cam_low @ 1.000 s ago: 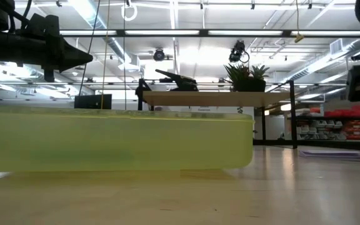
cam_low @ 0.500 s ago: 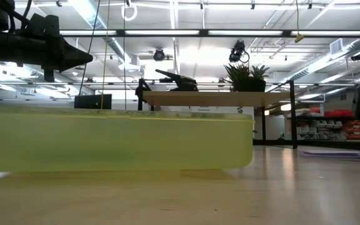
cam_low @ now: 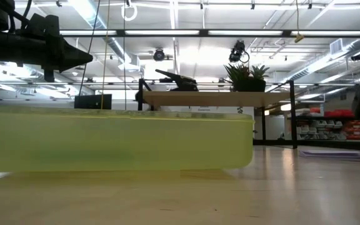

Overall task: Pack school essentials
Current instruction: Put the orange pencil into the yellow supply box

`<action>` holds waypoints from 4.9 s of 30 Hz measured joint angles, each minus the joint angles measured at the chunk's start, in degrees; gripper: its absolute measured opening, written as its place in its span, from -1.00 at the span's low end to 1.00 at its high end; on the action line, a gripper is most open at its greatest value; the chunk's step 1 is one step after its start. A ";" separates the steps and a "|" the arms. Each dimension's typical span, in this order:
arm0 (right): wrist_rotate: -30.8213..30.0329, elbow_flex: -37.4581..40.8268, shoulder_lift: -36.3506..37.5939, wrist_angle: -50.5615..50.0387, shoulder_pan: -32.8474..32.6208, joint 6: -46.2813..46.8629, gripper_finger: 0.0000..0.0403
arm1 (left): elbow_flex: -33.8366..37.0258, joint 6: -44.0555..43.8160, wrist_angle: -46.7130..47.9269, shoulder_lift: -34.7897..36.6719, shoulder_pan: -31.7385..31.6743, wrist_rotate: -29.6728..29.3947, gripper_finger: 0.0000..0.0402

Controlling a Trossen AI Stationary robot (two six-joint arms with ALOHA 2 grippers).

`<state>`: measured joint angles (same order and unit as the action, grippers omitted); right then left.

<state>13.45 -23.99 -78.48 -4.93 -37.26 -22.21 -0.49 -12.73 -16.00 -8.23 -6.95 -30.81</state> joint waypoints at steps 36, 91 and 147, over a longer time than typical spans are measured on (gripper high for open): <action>-0.70 -4.03 -0.07 -1.49 0.02 1.42 -0.94 | 0.00 0.00 -0.01 0.00 0.01 0.00 -0.82; 9.09 3.91 -13.55 39.92 4.59 9.62 -0.43 | 0.00 0.00 0.01 -0.02 0.01 0.00 -0.82; 13.88 9.20 -25.83 55.26 6.54 4.43 -0.86 | 0.02 0.00 0.01 -0.02 -0.01 0.00 -0.83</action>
<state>27.33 -14.79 -104.31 50.33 -30.72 -17.78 -0.47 -12.73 -15.99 -8.25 -6.96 -30.81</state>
